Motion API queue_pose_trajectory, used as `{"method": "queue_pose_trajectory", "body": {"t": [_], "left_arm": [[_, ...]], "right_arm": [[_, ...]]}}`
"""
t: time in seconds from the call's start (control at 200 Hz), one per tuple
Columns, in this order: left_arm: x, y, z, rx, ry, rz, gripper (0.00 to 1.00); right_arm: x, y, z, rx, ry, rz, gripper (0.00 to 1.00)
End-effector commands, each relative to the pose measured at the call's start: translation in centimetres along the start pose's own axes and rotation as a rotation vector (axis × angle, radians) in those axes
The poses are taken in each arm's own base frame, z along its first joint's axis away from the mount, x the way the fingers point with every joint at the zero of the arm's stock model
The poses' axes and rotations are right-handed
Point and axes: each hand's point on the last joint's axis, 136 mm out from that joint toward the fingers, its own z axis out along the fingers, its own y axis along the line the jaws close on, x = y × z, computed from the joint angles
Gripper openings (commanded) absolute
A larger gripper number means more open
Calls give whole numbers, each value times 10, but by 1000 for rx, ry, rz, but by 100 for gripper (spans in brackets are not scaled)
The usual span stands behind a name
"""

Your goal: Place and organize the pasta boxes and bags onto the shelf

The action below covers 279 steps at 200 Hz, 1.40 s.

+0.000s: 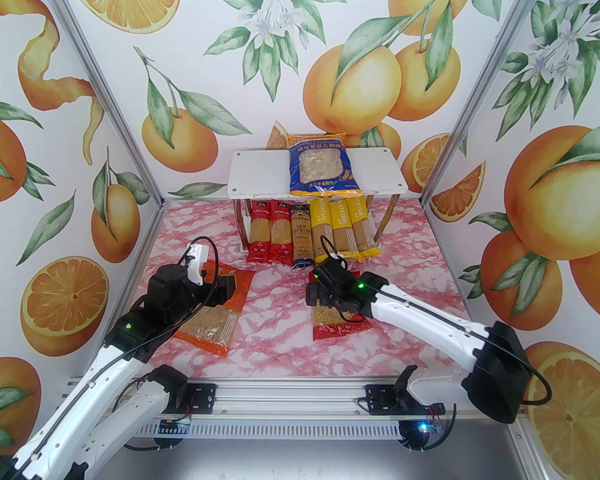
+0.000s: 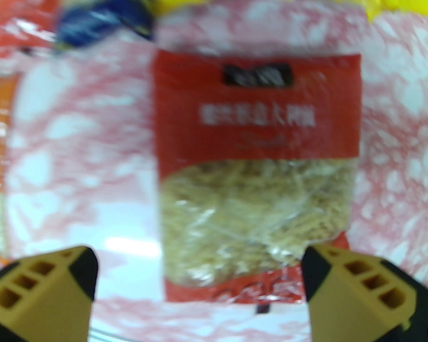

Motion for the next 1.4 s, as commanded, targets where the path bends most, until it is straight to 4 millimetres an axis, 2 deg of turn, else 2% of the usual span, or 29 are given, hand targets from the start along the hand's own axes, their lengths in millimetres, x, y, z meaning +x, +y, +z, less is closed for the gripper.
{"method": "queue_pose_trajectory", "body": {"t": [0.0, 0.125, 0.48, 0.666, 0.866, 0.986, 1.091, 1.216, 1.291, 1.391], "left_arm": [[-8, 1, -4, -9, -25, 11, 87], [-9, 3, -5, -17, -26, 18, 87], [-8, 6, -6, -33, -25, 23, 88], [-8, 7, -4, -38, -21, 22, 88], [-7, 7, -3, -39, -18, 22, 88], [-8, 7, -3, -39, -20, 22, 88], [-10, 6, -2, -35, -25, 20, 88], [-11, 5, -1, -31, -23, 20, 88], [-12, 5, -2, -31, -24, 22, 88], [-12, 5, -3, -32, -27, 25, 88]], "right_arm": [[8, -15, 17, 89, 11, 3, 100], [7, -10, 29, 94, 17, 5, 100], [4, -26, 61, 122, 58, 61, 100], [26, -22, 78, 85, 156, 49, 100], [63, -34, 89, 85, 256, 52, 99], [82, -38, 91, 60, 309, 63, 82], [96, -40, 94, 37, 348, 79, 60], [105, -40, 97, 14, 378, 98, 29], [104, -38, 96, 3, 375, 101, 1], [96, -35, 91, -16, 345, 99, 0]]}}
